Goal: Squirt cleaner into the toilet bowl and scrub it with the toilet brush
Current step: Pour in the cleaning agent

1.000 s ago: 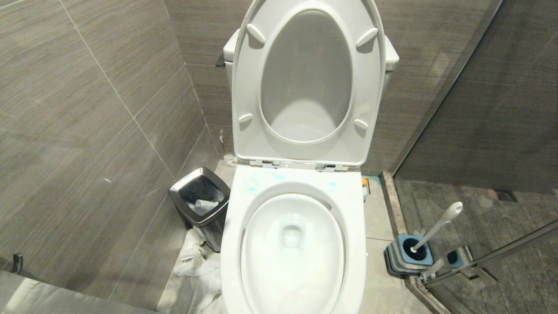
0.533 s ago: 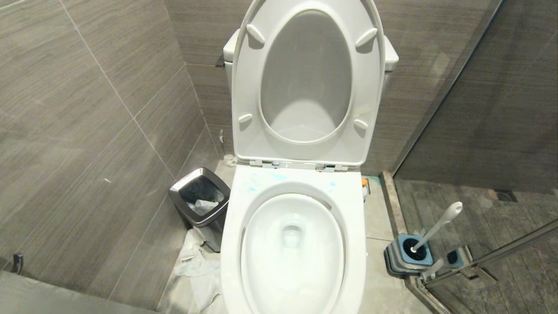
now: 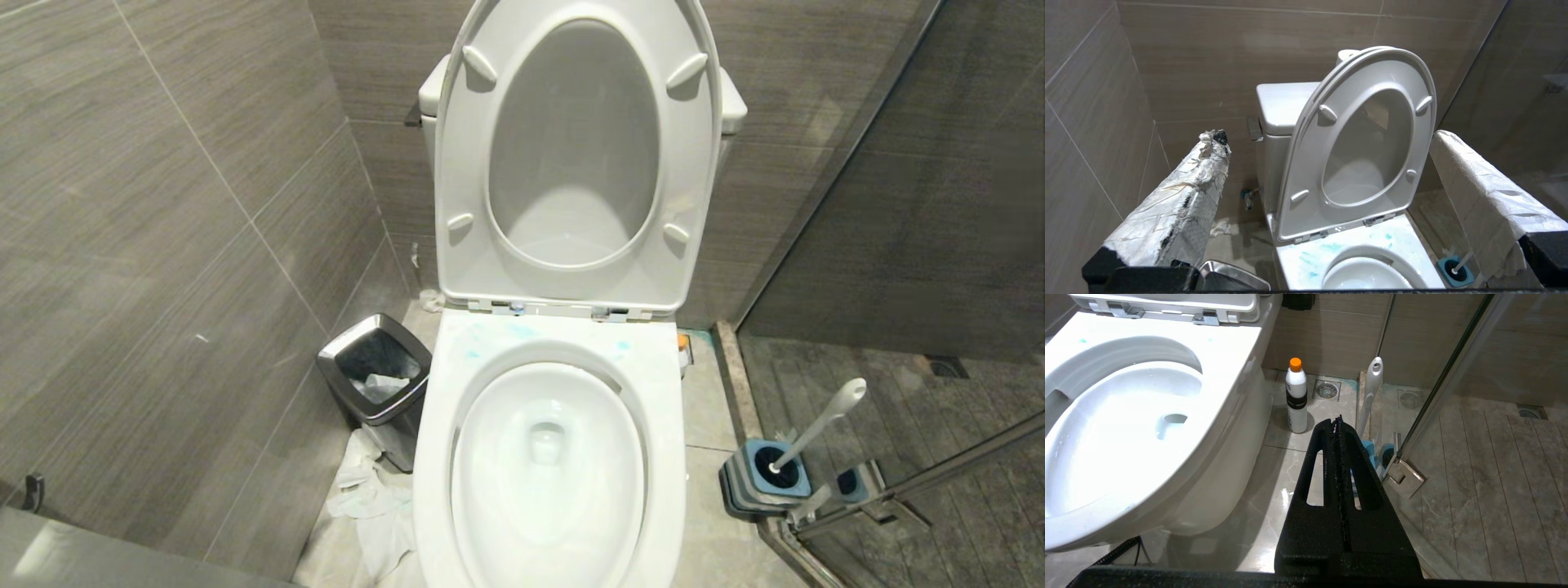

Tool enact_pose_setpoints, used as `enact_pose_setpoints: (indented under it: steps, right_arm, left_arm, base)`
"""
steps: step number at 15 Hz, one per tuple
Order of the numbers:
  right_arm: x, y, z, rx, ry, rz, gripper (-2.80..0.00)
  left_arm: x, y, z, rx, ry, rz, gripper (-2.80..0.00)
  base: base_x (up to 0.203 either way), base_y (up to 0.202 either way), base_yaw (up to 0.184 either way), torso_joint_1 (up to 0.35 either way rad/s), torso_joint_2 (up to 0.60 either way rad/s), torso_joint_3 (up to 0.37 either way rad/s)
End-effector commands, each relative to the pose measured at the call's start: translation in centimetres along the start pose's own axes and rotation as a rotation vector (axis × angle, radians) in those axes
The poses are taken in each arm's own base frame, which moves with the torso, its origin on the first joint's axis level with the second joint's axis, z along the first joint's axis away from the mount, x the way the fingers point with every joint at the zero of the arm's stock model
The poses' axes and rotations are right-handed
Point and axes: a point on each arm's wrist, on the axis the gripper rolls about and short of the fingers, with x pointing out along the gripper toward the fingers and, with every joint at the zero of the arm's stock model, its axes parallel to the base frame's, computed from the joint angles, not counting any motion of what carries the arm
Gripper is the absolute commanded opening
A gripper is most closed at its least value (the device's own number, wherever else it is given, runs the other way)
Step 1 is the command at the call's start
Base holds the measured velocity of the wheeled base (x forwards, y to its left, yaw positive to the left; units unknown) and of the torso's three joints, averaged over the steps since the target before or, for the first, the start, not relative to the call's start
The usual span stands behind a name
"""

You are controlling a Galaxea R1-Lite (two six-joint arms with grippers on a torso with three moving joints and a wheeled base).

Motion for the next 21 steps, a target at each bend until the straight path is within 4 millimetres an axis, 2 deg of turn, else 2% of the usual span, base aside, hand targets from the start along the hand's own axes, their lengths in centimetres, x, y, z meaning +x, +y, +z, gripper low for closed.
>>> enact_pose_setpoints:
  steps: [1,3,4,9,12,21]
  right_arm:
    - [0.2,0.0,-0.7,0.000,0.024,-0.001,-2.80]
    - [0.2,0.0,-0.7,0.000,0.024,-0.001,-2.80]
    - [0.2,0.0,-0.7,0.000,0.024,-0.001,-2.80]
    - [0.2,0.0,-0.7,0.000,0.024,-0.001,-2.80]
    - [0.1,0.0,-0.7,0.000,0.023,0.001,-2.80]
    - [0.2,0.0,-0.7,0.000,0.025,0.000,-2.80]
  left_arm:
    - [0.0,0.0,0.0,0.002,0.001,0.002,0.00]
    - [-0.4,0.0,0.1,0.008,-0.001,0.005,0.00]
    - [-0.5,0.0,0.0,0.022,0.000,0.006,-2.80]
    - [-2.8,-0.6,0.2,0.035,-0.017,0.021,-2.80]
    - [-4.6,-1.2,1.0,0.050,-0.059,0.022,-2.80]
    - [-14.1,-5.1,1.3,0.128,-0.195,0.141,-2.80]
  base:
    - [0.000,0.000,0.000,0.000,0.00,0.000]
    - [0.000,0.000,0.000,0.000,0.00,0.000]
    - [0.000,0.000,0.000,0.000,0.00,0.000]
    - [0.000,0.000,0.000,0.000,0.00,0.000]
    - [0.000,0.000,0.000,0.000,0.00,0.000]
    - [0.000,0.000,0.000,0.000,0.00,0.000]
